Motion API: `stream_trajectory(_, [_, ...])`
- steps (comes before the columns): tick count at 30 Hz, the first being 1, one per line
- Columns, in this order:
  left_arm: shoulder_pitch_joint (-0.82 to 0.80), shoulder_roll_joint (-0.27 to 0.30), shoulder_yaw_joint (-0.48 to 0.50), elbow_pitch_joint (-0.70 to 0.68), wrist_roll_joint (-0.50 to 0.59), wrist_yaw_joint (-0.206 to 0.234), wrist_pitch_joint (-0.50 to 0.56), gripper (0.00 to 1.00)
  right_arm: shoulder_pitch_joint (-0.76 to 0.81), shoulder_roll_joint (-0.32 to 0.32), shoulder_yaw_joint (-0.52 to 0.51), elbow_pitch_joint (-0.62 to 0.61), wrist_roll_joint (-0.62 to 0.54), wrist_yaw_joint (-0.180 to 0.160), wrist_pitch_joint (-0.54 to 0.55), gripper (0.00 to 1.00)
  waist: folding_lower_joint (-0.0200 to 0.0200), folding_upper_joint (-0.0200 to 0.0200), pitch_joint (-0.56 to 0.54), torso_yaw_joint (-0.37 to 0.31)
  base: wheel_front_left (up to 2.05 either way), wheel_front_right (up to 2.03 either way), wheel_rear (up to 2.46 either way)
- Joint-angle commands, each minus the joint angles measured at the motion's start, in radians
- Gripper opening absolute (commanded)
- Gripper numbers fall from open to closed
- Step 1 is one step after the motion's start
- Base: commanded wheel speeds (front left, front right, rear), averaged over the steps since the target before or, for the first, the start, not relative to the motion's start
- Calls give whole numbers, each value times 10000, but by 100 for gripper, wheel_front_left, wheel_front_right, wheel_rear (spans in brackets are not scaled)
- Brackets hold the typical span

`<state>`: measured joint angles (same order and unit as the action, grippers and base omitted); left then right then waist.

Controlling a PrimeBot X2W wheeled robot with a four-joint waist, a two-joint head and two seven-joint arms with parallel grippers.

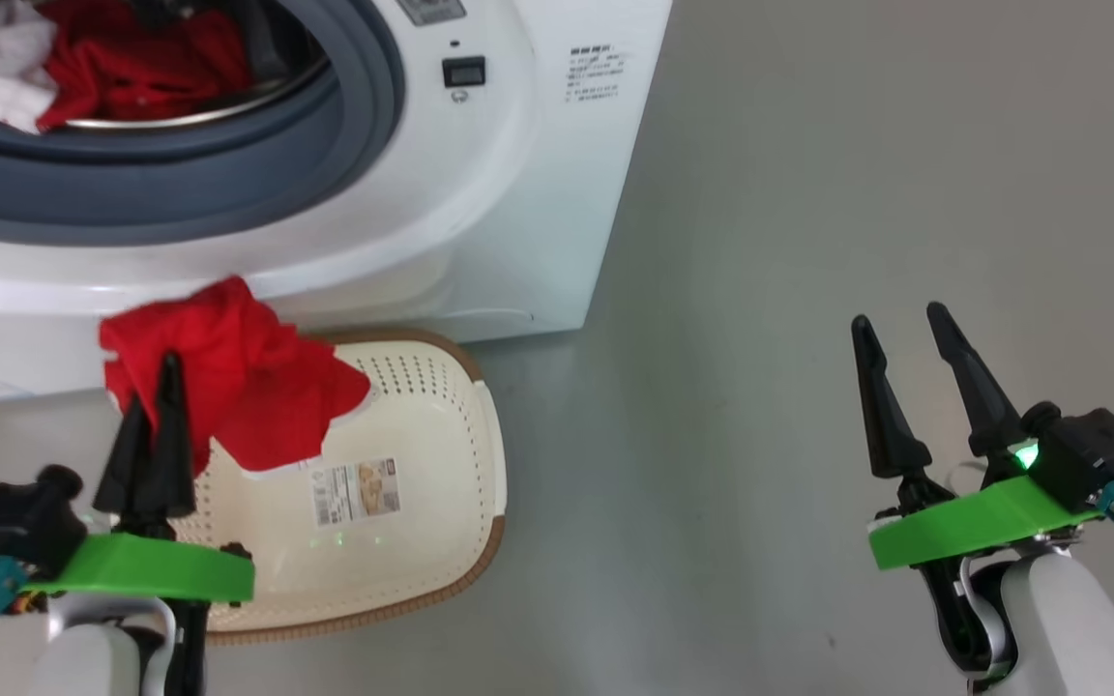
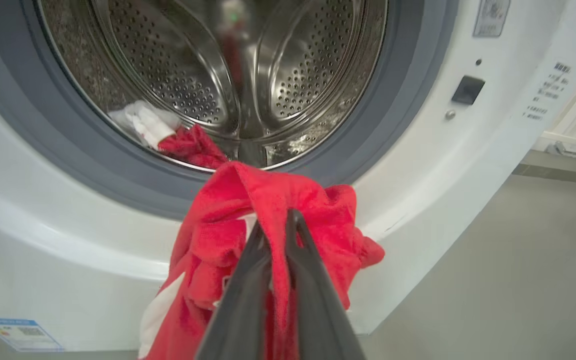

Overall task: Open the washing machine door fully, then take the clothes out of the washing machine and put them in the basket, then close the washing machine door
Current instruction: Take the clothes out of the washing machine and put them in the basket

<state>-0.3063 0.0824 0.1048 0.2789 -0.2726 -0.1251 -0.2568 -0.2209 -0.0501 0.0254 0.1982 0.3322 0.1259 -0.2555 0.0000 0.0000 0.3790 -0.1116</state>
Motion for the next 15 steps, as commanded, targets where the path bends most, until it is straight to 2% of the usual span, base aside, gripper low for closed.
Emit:
stream_trajectory(1, [-136,284,271,-5,48,-54,-49,0,-192,-1,260,-279,22,48,-63,100,0,0,371,-62,0,0,0])
stream_trajectory(15, [-1880,1040,-770,4029,-28,-55,-49,0,-863,-1,552,-516,424,48,-63,100,0,0,2323,-394,0,0,0])
